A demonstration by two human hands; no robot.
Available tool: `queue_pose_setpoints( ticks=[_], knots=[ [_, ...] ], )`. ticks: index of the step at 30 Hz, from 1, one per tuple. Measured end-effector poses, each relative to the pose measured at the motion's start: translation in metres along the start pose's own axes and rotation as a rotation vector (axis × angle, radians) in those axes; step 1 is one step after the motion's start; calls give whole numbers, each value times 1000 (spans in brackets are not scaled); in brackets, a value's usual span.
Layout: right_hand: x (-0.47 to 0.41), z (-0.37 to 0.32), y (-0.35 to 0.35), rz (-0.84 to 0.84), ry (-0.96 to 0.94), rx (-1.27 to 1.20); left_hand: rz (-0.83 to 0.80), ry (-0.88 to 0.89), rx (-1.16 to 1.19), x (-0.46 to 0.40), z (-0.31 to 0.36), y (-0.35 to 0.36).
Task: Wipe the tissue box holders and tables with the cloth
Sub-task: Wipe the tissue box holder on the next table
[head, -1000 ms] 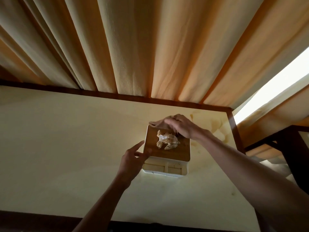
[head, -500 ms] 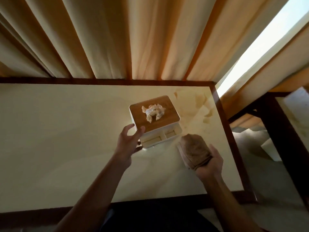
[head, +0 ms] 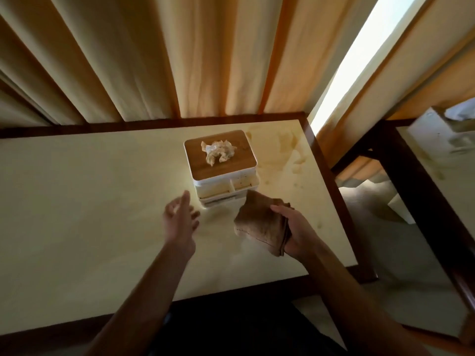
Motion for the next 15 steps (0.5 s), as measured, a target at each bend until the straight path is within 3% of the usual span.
queue_pose_setpoints(
  ticks=[3,7,10,12,15],
  knots=[
    [10,-6,-4,-98,43,89,-159,-113,-58,33,-45,15],
    [20,-12,-16,-209,120,353,-456,13,-533,42,-54,45],
    [22,-11,-30,-252,139,473,-709,-61,-598,44,-58,77],
    [19,-8,-42,-303,152,478,-764,-106,-639,42,-62,94],
    [13,-21,-60,-279,75,656,-704,10,-892,32,-59,116]
  ],
)
Point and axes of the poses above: each hand's wrist, its own x-axis away from the middle knuckle, its own y-axis out of the palm, z = x × y, the point moved 7 cm from there along -x, towards the middle knuckle, and after that the axes turned 11 degrees about -z, right-handed, at the moved point
